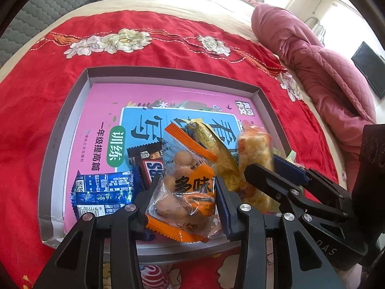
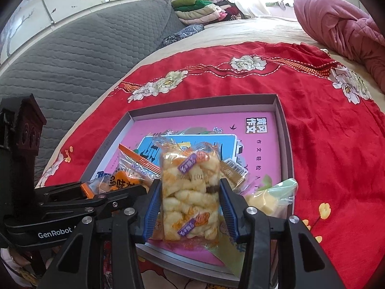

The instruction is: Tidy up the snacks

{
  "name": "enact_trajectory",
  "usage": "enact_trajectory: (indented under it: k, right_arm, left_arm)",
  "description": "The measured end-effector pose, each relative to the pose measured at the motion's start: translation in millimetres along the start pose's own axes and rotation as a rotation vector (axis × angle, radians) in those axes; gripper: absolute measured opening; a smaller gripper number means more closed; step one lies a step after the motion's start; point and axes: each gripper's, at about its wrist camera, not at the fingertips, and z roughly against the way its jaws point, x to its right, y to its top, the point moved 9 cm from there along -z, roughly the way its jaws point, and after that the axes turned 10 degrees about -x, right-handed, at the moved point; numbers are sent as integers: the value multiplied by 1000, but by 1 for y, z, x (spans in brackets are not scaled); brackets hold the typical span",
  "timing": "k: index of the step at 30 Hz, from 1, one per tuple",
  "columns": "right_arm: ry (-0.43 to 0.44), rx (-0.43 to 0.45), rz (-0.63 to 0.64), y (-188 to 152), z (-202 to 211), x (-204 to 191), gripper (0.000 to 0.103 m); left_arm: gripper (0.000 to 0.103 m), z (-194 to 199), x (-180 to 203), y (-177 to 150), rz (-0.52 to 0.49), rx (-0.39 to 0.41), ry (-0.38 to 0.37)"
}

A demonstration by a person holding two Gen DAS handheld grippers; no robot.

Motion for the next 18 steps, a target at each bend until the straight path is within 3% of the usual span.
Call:
enact_trajectory:
  k: [18]
  right_arm:
    - [19, 16, -11, 3, 5, -2, 49]
  left_arm:
    - [44, 1, -3, 0, 10, 3, 2]
